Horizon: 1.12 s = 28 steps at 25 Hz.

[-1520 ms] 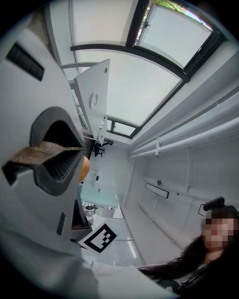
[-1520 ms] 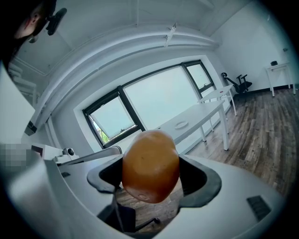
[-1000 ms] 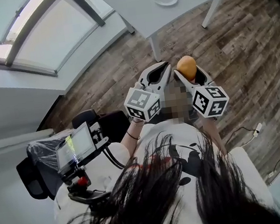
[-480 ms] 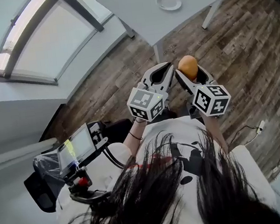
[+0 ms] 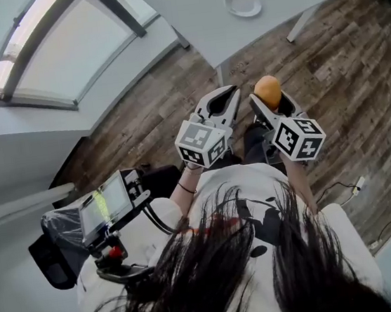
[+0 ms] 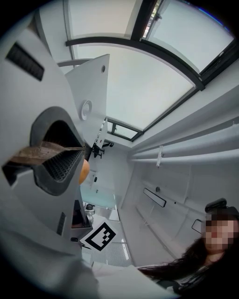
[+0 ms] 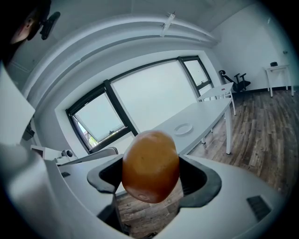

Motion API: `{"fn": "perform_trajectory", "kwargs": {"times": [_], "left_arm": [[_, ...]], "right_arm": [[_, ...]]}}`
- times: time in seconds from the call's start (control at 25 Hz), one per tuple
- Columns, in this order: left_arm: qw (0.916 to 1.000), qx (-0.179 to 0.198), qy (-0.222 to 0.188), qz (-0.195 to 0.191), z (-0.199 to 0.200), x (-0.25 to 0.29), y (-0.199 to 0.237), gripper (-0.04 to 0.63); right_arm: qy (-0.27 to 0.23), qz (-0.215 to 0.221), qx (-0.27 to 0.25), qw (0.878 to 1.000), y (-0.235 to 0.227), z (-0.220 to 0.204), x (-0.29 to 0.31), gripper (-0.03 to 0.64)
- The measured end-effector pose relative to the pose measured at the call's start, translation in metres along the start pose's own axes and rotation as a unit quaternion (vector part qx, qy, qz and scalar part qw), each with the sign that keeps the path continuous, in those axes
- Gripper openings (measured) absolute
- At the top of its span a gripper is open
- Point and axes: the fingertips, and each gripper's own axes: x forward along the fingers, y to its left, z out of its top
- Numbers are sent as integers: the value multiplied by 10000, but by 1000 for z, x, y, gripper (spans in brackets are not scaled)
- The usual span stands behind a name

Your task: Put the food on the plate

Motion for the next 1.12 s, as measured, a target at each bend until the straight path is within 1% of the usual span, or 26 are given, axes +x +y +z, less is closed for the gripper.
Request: {"fn": "perform_trajectory", "kwargs": {"times": [0.16, 0.32, 0.44, 0.56, 0.64, 0.96, 1.12], "left_arm": [[9999, 8, 26, 143, 7, 25, 15, 6], [9996, -22, -2, 273, 18, 64, 25, 6], [9994, -30, 15, 343, 24, 105, 28, 6], [9991, -58, 38, 430, 29, 159, 32, 6], [9988, -53, 36, 495, 33, 182, 36, 6], [9976, -45, -77, 694, 52, 199, 46, 6], [9977, -13, -50, 677, 54, 204, 45, 6]], "right_arm": [[3, 65, 56, 10000, -20, 21, 22, 362], [67, 176, -14, 9998, -47, 49, 42, 362], [139, 267, -49, 9995, -76, 74, 58, 362], [209, 361, -54, 9991, -117, 101, 77, 362], [234, 432, -56, 9988, -133, 115, 86, 362], [276, 550, -147, 9980, -141, 139, 98, 362], [241, 547, -108, 9982, -145, 144, 97, 362]]}}
